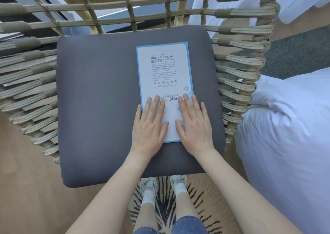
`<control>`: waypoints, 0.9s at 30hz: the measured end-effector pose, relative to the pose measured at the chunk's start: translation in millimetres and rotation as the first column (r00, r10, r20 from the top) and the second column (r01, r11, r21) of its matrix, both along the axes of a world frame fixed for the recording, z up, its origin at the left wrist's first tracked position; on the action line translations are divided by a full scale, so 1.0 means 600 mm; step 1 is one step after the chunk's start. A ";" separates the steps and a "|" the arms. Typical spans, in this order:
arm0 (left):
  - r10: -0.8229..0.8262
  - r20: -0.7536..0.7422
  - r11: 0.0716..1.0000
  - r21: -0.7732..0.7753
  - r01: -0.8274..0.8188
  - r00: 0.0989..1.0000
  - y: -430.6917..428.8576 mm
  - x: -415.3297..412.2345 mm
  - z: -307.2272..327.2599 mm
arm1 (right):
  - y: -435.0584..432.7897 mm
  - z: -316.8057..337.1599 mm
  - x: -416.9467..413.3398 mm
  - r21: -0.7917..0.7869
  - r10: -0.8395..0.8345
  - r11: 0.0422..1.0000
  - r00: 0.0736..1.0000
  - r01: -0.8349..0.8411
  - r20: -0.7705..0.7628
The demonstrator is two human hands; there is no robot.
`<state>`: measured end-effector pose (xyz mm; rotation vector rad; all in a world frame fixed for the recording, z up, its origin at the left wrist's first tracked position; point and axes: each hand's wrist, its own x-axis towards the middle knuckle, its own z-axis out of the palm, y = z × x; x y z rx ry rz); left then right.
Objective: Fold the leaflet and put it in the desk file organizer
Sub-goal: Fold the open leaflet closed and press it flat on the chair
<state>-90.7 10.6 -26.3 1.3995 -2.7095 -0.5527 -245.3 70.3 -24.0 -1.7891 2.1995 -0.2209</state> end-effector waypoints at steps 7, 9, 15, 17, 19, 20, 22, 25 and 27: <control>-0.025 0.048 0.999 -0.031 0.026 0.999 0.005 0.014 -0.055 | 0.002 -0.045 0.005 0.010 0.071 0.997 0.993 -0.070 -0.091; -0.025 0.052 0.999 -0.037 0.027 0.998 0.005 0.013 -0.070 | 0.004 -0.062 0.007 0.001 0.062 0.998 0.991 -0.062 -0.116; -0.013 0.049 1.000 -0.026 0.014 0.999 0.004 0.013 -0.071 | 0.002 -0.069 0.010 0.033 0.055 0.998 0.990 -0.051 -0.129; -0.010 0.053 1.000 0.001 0.010 0.999 0.009 0.014 -0.059 | 0.007 -0.055 0.014 0.065 0.058 0.997 0.991 -0.050 -0.118; -0.026 0.065 0.999 0.024 0.025 0.998 0.033 0.035 -0.052 | 0.034 -0.047 0.029 0.085 0.067 0.995 0.992 -0.058 -0.105; -0.046 0.080 0.999 0.030 0.044 0.996 0.053 0.053 -0.051 | 0.055 -0.046 0.038 0.088 0.083 0.993 0.992 -0.075 -0.097; -0.097 0.110 0.995 0.029 0.094 0.989 0.096 0.093 -0.057 | 0.100 -0.053 0.055 0.081 0.137 0.988 0.986 -0.129 -0.096; -0.124 0.131 0.992 0.004 0.124 0.984 0.129 0.124 -0.075 | 0.132 -0.072 0.062 0.058 0.175 0.984 0.977 -0.169 -0.123; -0.122 0.139 0.992 -0.011 0.124 0.983 0.127 0.122 -0.081 | 0.129 -0.075 0.062 0.057 0.169 0.985 0.977 -0.163 -0.128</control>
